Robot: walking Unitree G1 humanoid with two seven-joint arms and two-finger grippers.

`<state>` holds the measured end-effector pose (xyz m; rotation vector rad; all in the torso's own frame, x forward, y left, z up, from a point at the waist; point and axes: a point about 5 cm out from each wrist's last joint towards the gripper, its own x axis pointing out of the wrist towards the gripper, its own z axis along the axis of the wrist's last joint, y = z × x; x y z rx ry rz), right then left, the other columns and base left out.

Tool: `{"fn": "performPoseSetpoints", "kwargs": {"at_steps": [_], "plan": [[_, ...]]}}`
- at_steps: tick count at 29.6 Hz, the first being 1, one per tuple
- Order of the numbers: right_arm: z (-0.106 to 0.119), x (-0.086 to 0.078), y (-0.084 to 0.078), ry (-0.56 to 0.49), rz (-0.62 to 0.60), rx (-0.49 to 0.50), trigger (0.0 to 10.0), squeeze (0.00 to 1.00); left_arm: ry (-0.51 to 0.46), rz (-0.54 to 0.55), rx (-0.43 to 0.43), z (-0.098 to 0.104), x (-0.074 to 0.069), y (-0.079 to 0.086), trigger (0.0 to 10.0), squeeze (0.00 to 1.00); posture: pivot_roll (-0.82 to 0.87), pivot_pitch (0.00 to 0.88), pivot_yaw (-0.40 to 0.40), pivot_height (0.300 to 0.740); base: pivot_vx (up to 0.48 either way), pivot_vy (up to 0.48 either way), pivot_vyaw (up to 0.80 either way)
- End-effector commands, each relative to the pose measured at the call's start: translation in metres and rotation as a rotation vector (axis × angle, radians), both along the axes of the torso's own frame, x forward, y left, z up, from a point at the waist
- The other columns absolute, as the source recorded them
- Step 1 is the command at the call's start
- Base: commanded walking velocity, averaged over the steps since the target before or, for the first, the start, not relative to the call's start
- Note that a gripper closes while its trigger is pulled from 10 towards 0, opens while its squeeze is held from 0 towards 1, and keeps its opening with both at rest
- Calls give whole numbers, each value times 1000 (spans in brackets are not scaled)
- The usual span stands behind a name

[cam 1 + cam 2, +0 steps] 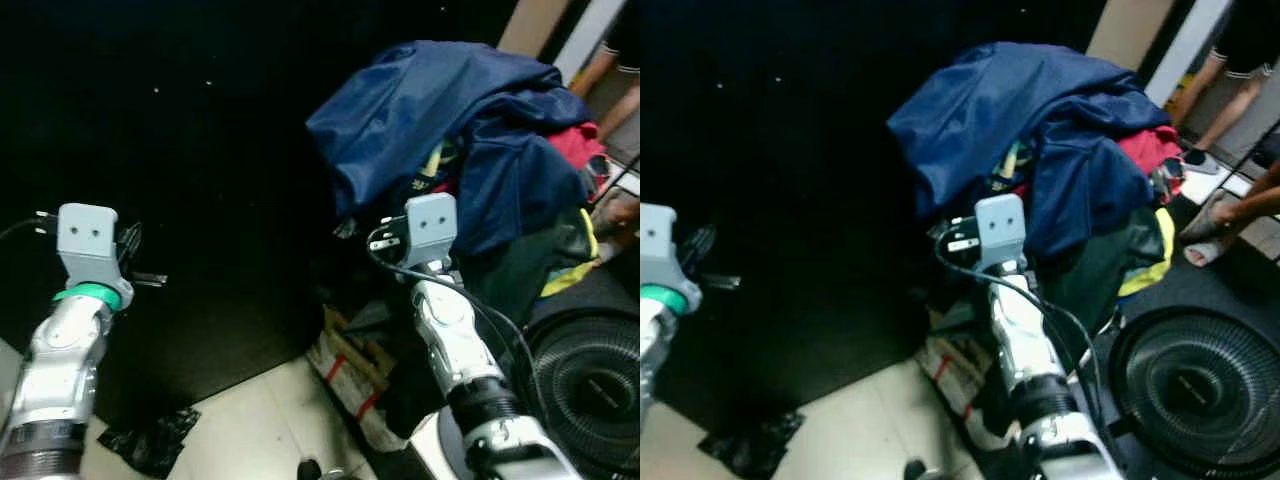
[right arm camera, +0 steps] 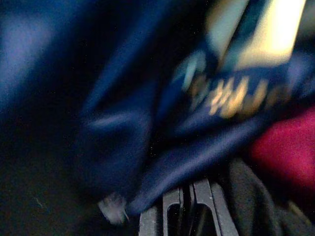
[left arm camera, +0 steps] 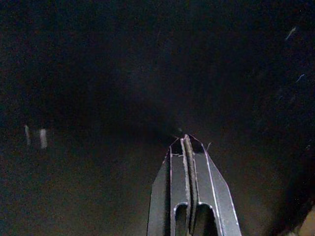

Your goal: Clothes washing

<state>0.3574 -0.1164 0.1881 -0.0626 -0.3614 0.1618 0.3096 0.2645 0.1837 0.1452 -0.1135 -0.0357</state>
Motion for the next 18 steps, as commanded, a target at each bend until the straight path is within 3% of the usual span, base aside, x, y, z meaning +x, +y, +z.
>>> {"fn": "performPoseSetpoints", "kwargs": {"at_steps": [1,2,4,5,7,8,10,13,15,18], "plan": [[4,-1,-6,3,12,17,10000,0,-99,-107,66,30,3,-14,10000,0,129,38,-11,740,0,0,-800],[-6,-2,-4,36,27,-13,10000,0,-48,-170,176,16,1,-22,10000,0,127,37,-11,740,0,0,-800],[-17,-3,-4,74,31,-38,10000,0,-10,-202,204,5,0,-26,10000,0,128,39,-11,740,0,0,-800],[-17,-3,-4,74,31,-38,10000,0,-10,-202,204,5,0,-26,10000,0,128,39,-11,740,0,0,-800],[-48,-9,-5,170,22,-85,10000,0,66,-239,195,-19,-6,-32,10000,0,125,40,-9,740,0,0,-784],[-48,-9,-5,170,22,-85,10000,0,66,-239,195,-19,-6,-32,10000,0,125,40,-9,740,0,0,-781],[-86,-21,-10,292,1,-115,10000,0,134,-231,180,-42,-12,-34,10000,0,122,43,-8,740,0,0,-781],[-98,-27,-13,329,-16,-132,10000,0,152,-221,170,-47,-14,-34,10000,0,121,49,-8,740,0,0,-781],[-109,-35,-15,372,-29,-137,10000,0,143,-164,106,-45,-13,-31,10000,0,121,49,-8,740,0,0,-781],[-95,-31,-15,329,-35,-113,10000,0,92,-117,45,-30,-7,-27,10000,0,120,52,-7,740,0,0,-781]]}}
